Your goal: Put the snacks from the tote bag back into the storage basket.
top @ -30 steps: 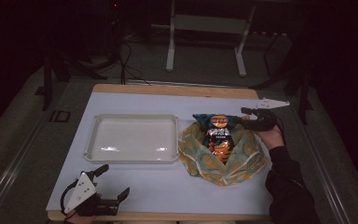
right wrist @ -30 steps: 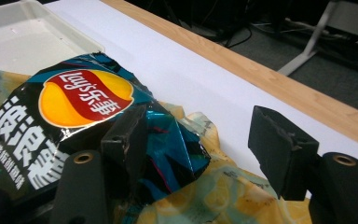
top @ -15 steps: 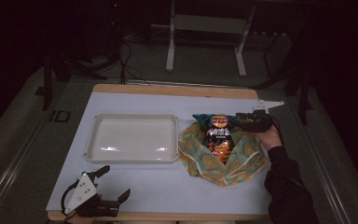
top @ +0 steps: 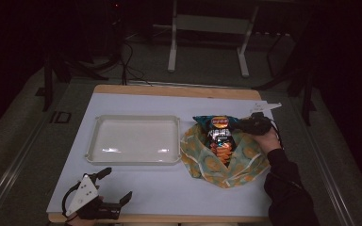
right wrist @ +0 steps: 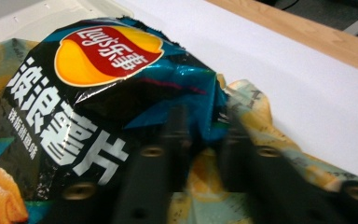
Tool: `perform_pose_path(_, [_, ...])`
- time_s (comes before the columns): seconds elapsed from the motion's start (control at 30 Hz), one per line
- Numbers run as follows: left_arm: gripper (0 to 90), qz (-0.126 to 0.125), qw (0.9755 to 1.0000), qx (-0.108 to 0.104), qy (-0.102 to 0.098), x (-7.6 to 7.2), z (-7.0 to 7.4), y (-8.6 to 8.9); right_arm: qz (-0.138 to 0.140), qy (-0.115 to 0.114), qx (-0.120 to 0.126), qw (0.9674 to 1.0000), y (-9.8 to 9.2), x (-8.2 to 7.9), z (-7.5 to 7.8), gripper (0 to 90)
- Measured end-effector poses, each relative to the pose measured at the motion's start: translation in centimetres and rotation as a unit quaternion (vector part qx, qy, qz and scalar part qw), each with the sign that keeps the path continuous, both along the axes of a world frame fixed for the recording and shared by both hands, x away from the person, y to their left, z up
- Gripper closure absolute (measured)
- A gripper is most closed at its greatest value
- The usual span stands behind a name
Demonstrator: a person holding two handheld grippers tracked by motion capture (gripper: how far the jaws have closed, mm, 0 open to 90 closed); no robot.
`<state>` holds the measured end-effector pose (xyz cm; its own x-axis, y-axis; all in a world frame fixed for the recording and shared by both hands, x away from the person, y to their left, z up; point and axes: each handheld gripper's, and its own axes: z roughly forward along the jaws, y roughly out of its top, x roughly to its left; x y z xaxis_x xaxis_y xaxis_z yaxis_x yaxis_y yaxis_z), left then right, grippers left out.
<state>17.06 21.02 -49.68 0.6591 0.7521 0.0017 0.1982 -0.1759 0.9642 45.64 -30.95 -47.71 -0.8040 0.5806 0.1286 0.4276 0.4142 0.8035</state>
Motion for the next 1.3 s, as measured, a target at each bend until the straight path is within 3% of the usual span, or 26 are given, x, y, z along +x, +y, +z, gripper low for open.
perform_pose_path(0.07, [0.1, 0.0, 1.0, 0.0, 0.0, 0.0, 0.0, 0.0, -0.007, -0.004, 0.001, 1.0, 0.0, -0.2, 0.0, 89.2])
perform_pose_path(0.2, [0.1, 0.0, 1.0, 0.0, -0.001, 0.0, 0.0, 0.0, -0.019, -0.006, 0.001, 0.9998, 0.2, -0.6, 0.2, 89.9])
perform_pose_path(0.47, [0.1, 0.003, 1.0, -0.001, -0.002, 0.0, 0.0, 0.0, -0.021, -0.026, 0.024, 0.9992, 0.3, -2.1, 1.4, 90.0])
perform_pose_path(1.0, [0.1, 0.002, 1.0, -0.003, -0.002, 0.1, 0.0, -0.1, 0.007, -0.058, 0.074, 0.9955, 0.6, -4.6, 4.4, 90.0])
perform_pose_path(1.3, [0.1, 0.003, 1.0, -0.002, -0.003, 0.1, 0.1, -0.1, 0.019, -0.07, 0.08, 0.9941, 1.2, -5.1, 5.8, 90.0])
